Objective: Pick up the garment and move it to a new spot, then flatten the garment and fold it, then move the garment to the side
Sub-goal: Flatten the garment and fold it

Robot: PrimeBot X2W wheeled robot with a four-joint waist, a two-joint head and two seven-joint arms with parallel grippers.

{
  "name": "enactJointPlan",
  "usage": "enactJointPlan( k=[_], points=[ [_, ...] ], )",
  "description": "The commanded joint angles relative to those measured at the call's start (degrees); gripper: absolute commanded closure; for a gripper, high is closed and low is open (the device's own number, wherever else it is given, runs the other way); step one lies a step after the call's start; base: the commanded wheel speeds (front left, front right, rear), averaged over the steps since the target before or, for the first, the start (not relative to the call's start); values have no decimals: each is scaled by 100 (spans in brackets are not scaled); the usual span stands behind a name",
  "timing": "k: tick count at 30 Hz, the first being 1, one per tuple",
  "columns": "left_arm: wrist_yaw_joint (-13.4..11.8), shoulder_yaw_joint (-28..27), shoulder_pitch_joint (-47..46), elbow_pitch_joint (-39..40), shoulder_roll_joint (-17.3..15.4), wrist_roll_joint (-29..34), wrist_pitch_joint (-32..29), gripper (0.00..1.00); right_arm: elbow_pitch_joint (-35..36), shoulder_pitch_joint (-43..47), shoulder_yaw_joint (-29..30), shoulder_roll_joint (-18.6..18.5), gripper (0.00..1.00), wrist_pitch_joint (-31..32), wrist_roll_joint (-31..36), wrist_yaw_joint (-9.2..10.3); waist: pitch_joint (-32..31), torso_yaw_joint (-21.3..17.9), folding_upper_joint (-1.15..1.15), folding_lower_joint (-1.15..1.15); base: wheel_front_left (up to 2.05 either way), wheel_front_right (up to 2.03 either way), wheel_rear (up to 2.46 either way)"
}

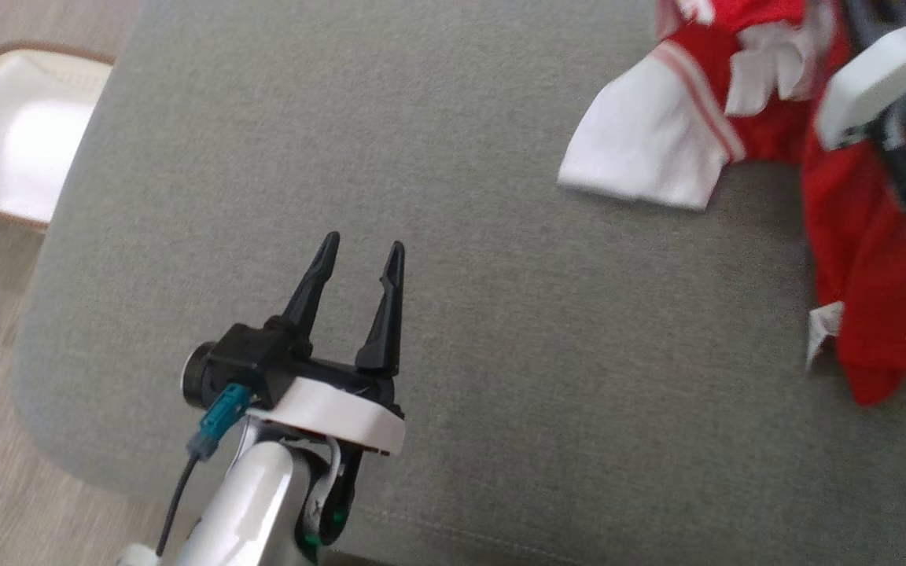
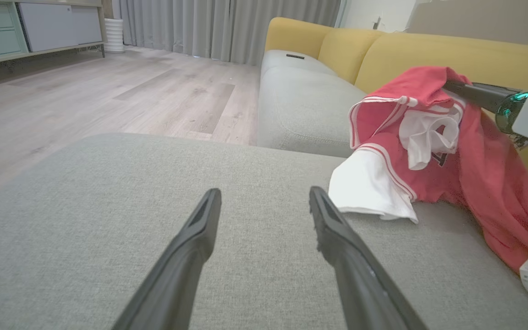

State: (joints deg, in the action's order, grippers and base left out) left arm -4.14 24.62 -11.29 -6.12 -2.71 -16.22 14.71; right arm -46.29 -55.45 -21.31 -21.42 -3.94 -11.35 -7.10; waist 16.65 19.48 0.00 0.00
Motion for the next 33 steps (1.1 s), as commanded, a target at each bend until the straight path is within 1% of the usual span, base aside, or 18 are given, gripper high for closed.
enactJointPlan(
  k=[1, 2, 3, 4, 6, 8, 10, 14, 19, 22, 26, 29, 33],
  points=[
    [-34, -152, -192, 192, -17, -19, 29, 0, 94, -136, -70, -57, 100, 21, -37, -39, 95, 101, 0, 0, 0, 0, 0],
    [-35, -133, -200, 191, -17, -28, 29, 0, -26, -260, -115, -211, 100, 65, -72, -39, 128, 141, 0, 0, 0, 0, 0],
    [-38, -119, -211, 187, -17, -36, 29, 0, -163, -377, -118, -339, 64, 74, -119, -39, 153, 174, 0, 0, 0, 0, 0],
    [-40, -106, -223, 181, -17, -43, 29, 0, -364, -479, -97, -456, 0, 151, -151, -39, 173, 204, 0, 0, 0, 0, 0],
    [-46, -96, -239, 172, -17, -53, 29, 0, -785, -637, -132, -631, 0, 371, -98, -39, 186, 236, 0, 0, 0, 0, 0],
    [-55, -105, -247, 165, -17, -57, 29, 0, -1111, -796, -61, -738, 0, 394, -8, -39, 183, 236, 0, 0, 0, 0, 0],
    [-73, -143, -245, 149, -17, -47, 29, 0, -1386, -886, 20, -735, 0, 347, 141, -39, 145, 182, 0, 0, 0, 0, 0],
    [-59, -208, -228, 131, -17, 3, 29, 0, -1675, -872, 107, -456, 0, 59, 329, -39, 13, -25, 0, 0, 0, 0, 0],
    [-35, -289, -210, 150, -17, 72, 29, 0, -1633, -754, 229, 14, 0, -631, 201, -39, -193, -341, 0, 0, 0, 0, 0],
    [-22, -371, -181, 169, -17, 139, 29, 0, -1405, -575, 235, 347, 0, -921, 81, -39, -337, -531, 0, 0, 0, 0, 0],
    [-9, -523, -109, 215, -17, 223, 29, 0, -828, -67, 318, 781, 0, -1078, -100, -39, -566, -765, 0, 0, 0, 0, 0],
    [10, -638, -29, 240, -17, 287, 29, 0, -177, 511, 551, 1106, 0, -1100, -177, -39, -733, -913, 0, 0, 0, 0, 0],
    [23, -760, 87, 273, -17, 333, 29, 0, 927, 1587, 972, 1530, 0, -1104, 3, -39, -957, -1068, 0, 0, 0, 0, 0]
  ],
)
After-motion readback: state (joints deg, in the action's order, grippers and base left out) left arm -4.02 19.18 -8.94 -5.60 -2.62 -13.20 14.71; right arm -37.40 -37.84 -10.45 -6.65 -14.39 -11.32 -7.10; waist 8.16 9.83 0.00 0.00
